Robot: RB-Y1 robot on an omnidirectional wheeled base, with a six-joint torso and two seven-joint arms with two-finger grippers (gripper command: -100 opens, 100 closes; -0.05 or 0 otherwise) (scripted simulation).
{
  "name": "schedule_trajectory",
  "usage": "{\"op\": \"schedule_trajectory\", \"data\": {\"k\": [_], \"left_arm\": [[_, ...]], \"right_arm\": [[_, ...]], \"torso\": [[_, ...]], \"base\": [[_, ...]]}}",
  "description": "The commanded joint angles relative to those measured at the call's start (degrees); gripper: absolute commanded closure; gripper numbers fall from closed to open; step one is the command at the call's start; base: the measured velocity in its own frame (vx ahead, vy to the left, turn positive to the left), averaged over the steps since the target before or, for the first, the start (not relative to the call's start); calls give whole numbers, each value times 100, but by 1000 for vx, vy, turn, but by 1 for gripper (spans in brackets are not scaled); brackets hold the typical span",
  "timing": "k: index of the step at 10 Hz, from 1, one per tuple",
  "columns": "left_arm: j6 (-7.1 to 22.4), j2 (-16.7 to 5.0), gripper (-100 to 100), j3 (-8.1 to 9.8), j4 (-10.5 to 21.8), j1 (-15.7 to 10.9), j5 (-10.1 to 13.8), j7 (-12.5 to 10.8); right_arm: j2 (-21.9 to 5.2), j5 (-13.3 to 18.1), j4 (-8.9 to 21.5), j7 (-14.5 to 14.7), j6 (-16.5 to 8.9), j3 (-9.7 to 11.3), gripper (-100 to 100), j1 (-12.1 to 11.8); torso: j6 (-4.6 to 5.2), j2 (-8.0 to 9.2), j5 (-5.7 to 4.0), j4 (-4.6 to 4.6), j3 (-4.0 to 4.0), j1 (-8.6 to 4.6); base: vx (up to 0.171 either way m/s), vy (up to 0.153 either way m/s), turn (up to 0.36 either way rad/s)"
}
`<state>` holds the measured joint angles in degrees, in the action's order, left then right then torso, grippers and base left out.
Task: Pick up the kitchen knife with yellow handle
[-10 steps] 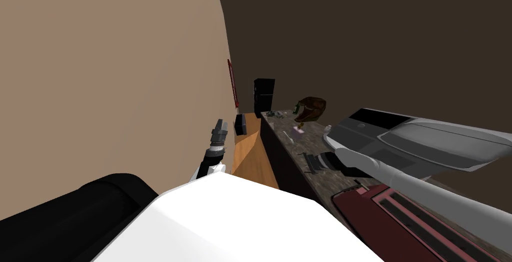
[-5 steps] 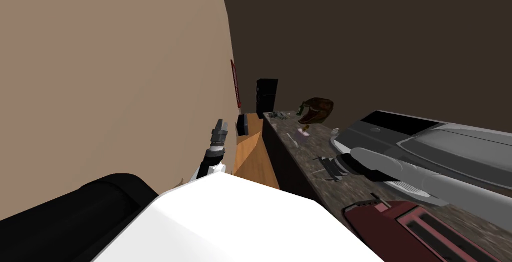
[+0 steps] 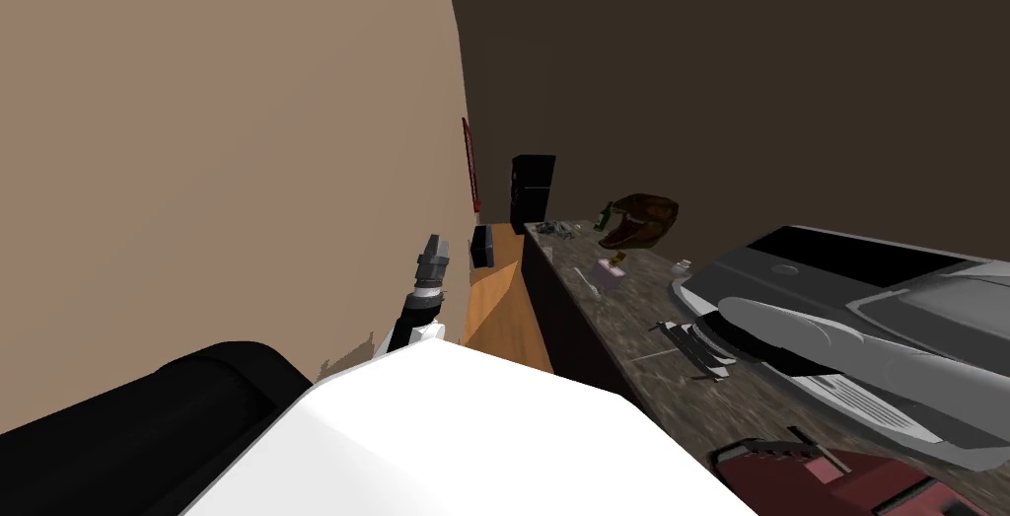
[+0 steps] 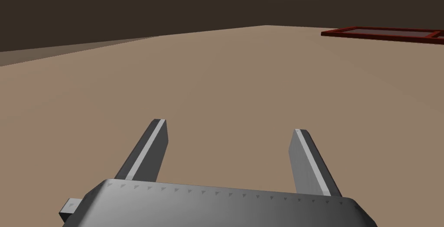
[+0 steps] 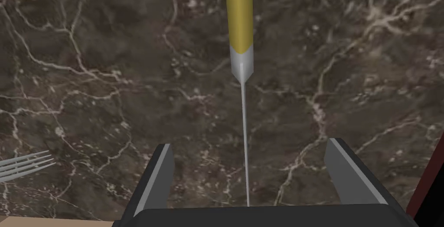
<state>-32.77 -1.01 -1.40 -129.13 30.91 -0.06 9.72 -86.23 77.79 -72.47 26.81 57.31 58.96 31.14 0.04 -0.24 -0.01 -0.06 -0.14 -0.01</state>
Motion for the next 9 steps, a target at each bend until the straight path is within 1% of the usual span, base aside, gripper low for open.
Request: {"op": "schedule_trajectory", "data": {"k": [1, 3, 4, 5, 6, 7, 9], "left_arm": [[0, 0, 0, 0, 0, 0, 0, 0], [0, 0, 0, 0, 0, 0, 0, 0], [0, 0, 0, 0, 0, 0, 0, 0], [0, 0, 0, 0, 0, 0, 0, 0], [0, 0, 0, 0, 0, 0, 0, 0], [0, 0, 0, 0, 0, -3, 0, 0], [1, -1, 0, 0, 0, -3, 0, 0]], "right_arm": [[-91, 178, 105, 83, 75, 149, -100, 45], [-144, 309, 206, 184, 120, 274, -100, 48], [-142, 286, 112, 89, 103, 236, -100, 58], [-140, 298, 122, 96, 108, 245, 0, 59], [-38, 254, 372, 6, 106, 222, -100, 18], [13, 233, 498, -39, 105, 211, -100, -2], [115, 190, 749, -129, 104, 189, -100, -43]], "torso": [[0, 0, 0, 0, 0, 0], [-1, 1, -1, 0, 0, -2], [0, -2, -3, -1, -1, -5], [0, 8, -3, 1, 4, -6], [0, 16, -3, 3, 9, -6], [-9, 44, -6, 7, 23, -18], [0, 85, -10, 19, 49, -37]], "base": [[52, 14, 85], [59, 9, 54], [28, 0, 4], [5, 0, 0], [-95, -40, 324], [-167, -73, 408], [-178, -70, 246]]}}
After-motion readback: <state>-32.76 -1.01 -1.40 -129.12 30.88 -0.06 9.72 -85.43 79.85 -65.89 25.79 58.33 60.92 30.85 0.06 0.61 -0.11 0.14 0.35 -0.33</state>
